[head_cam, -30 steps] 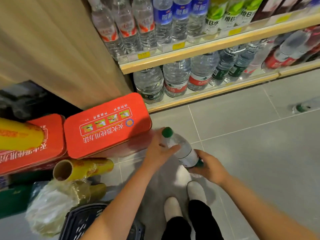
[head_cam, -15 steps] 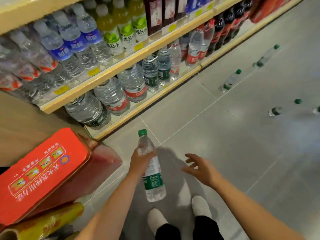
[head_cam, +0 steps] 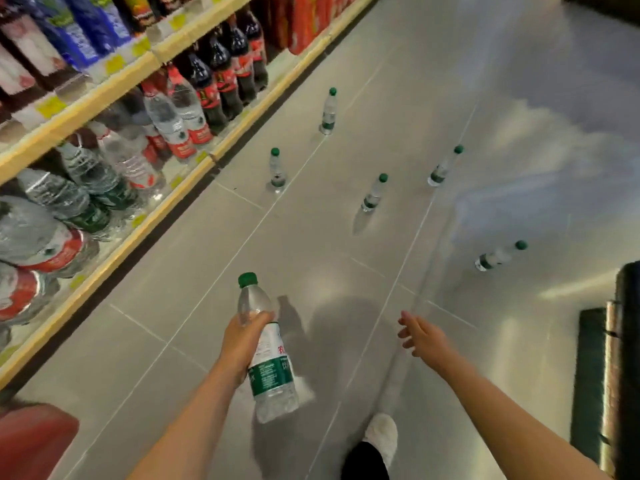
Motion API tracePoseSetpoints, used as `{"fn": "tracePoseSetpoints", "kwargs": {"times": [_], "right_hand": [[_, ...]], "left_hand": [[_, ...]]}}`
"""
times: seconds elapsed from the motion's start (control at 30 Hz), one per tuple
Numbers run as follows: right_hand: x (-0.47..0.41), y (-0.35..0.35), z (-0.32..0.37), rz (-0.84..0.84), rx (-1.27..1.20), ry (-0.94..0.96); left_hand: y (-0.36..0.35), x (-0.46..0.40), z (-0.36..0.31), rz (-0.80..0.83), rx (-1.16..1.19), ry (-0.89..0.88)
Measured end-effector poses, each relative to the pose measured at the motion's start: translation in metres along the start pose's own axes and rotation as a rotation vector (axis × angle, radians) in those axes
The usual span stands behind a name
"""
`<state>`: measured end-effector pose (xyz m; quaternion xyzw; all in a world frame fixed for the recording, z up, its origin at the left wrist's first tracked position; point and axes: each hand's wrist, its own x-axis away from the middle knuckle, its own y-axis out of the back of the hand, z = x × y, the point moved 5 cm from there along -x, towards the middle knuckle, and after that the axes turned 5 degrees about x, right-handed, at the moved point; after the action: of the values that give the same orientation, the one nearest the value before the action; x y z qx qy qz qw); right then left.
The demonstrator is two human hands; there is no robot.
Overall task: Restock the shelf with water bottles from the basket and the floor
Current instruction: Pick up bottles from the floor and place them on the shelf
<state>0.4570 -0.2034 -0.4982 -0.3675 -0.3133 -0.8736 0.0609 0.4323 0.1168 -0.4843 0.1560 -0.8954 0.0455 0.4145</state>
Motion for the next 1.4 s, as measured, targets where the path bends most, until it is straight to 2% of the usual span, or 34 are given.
{"fn": "tracePoseSetpoints", "kwargs": {"times": [0.17, 0.33, 0.47, 0.67, 0.83, 1.0, 1.2, 1.4], "right_hand": [[-0.034, 0.125, -0.068, -0.087, -0.116, -0.036], [-0.062, 0.212, -0.129, -0.169, -0.149, -0.099], [-0.079, 0.246, -0.165, -0.170, -0.145, -0.156], [-0.137, 0.289, -0.178, -0.102, -0.150, -0.194], [-0.206, 0.333, -0.179, -0.117, -0.199, -0.260], [-0.268, 0.370, -0.188, -0.146, -0.268, -0.274], [-0.345, 0.382, -0.241, -0.148, -0.270, -0.302], [-0.472, 0.353, -0.320, -0.186, -0.287, -0.224]], "left_hand": [[-0.150, -0.003, -0.020, 0.093, -0.096, 0.017], [-0.249, -0.019, -0.034, 0.111, -0.209, 0.001], [-0.294, -0.033, -0.042, 0.104, -0.277, -0.024], [-0.353, -0.085, -0.070, 0.076, -0.346, -0.047], [-0.430, -0.148, -0.101, 0.079, -0.298, -0.015], [-0.514, -0.202, -0.115, 0.145, -0.419, -0.018], [-0.596, -0.257, -0.079, 0.169, -0.430, -0.021], [-0.642, -0.345, 0.026, 0.131, -0.439, -0.009]]}}
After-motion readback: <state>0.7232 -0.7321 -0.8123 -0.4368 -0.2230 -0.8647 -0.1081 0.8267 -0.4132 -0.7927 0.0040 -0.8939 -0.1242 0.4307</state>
